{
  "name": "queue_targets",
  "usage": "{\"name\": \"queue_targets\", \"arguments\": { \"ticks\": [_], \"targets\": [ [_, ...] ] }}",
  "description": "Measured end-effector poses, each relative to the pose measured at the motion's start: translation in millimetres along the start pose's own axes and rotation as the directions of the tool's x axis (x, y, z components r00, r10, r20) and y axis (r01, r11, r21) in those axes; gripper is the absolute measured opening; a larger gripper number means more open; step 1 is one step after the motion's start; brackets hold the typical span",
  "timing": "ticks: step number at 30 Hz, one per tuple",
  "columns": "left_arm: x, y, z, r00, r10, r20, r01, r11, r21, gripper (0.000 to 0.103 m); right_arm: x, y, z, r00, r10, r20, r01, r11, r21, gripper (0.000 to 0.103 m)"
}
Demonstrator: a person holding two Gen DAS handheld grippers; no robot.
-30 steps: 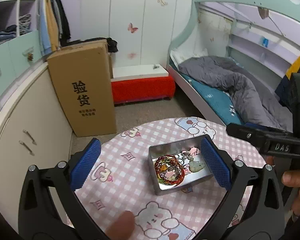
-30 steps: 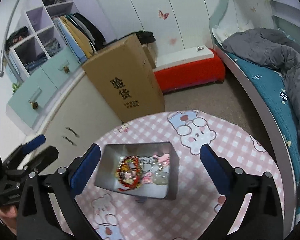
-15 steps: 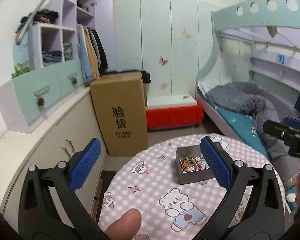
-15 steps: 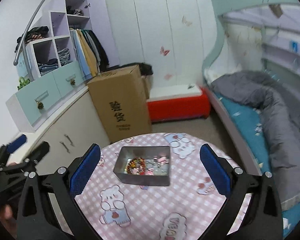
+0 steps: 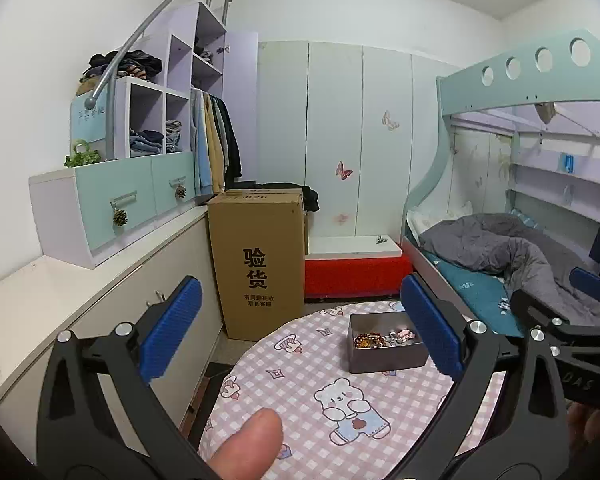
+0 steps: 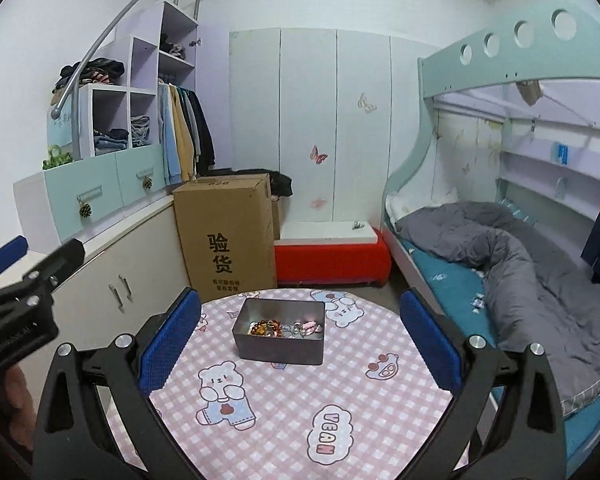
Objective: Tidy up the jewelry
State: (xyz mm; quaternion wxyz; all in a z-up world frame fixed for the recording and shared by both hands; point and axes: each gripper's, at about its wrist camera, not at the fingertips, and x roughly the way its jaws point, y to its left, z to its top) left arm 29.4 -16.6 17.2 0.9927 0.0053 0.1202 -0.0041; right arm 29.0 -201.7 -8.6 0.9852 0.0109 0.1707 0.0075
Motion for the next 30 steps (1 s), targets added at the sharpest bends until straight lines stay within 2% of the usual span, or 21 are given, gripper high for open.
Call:
{"name": "queue_targets", "arguments": {
  "ticks": [13, 19, 23, 30],
  "targets": [
    [-17, 5, -3, 0.999, 0.011, 0.034, -0.011, 1.000, -0.017, 0.097, -14, 6, -6, 1.000, -0.013, 0.021, 0.013, 1.000, 0.007, 0.096],
    [-19, 2, -6, 0.999, -0.003, 0.043, 0.004, 1.000, -0.019, 0.097, -16, 4, -6, 0.999, -0.024, 0.026, 0.024, 1.000, 0.010, 0.096],
    [-20, 0, -8, 0.997, -0.055, 0.062, 0.056, 0.998, -0.017, 0.097, -16, 2, -8, 0.999, -0.024, 0.024, 0.023, 1.000, 0.018, 0.096],
    [-13, -7, -10, 0.998, -0.048, 0.038, 0.048, 0.999, -0.008, 0.097, -16, 3, -6, 0.999, -0.028, 0.028, 0.028, 0.999, 0.017, 0.096]
  ]
}}
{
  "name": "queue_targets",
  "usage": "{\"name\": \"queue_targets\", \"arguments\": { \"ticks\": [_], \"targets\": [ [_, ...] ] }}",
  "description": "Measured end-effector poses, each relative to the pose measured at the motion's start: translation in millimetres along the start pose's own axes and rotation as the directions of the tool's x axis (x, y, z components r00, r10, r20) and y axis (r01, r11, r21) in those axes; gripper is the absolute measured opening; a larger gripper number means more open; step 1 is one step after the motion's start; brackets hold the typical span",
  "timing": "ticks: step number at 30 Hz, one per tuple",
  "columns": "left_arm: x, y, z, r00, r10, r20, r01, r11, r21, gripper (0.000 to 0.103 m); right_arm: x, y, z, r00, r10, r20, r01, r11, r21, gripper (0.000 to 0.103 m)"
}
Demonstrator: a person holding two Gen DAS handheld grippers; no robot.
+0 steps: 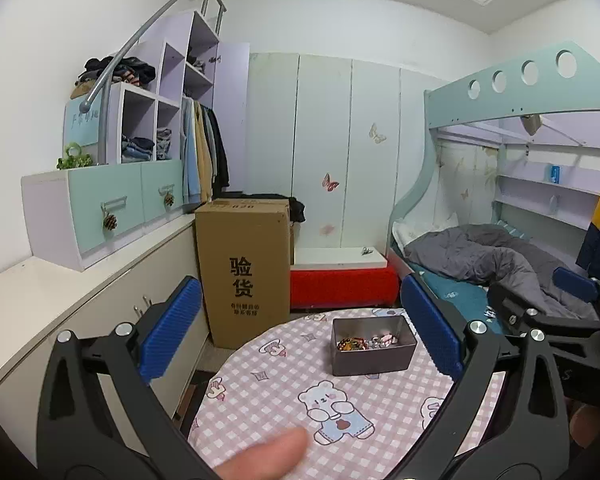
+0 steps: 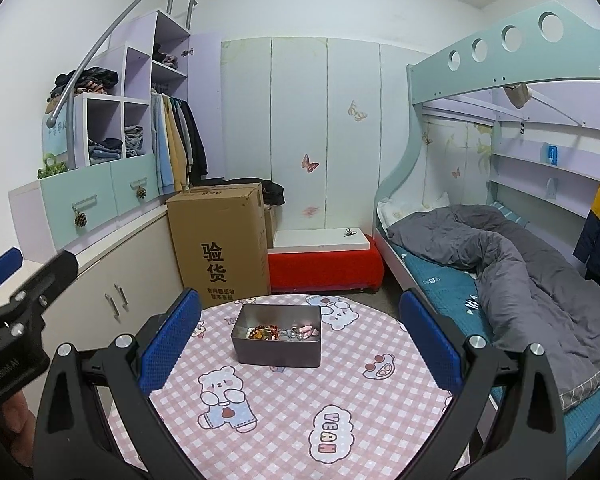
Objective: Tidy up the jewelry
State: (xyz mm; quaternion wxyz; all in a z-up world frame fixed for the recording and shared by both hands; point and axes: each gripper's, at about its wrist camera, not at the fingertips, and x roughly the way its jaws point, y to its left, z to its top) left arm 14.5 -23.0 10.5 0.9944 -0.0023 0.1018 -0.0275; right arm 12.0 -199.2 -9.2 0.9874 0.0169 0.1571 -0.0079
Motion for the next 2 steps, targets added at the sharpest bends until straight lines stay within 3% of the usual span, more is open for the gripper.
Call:
{"name": "queue_targets", "arguments": {
  "ticks": [2],
  "targets": [
    [2.0, -0.1, -0.3, 1.000, 0.004, -0.003, -0.004, 1.000, -0.005, 0.097, 0.6, 1.5, 0.9, 1.000, 0.000, 0.003, 0.000, 1.000, -0.002, 0.096]
  ]
}}
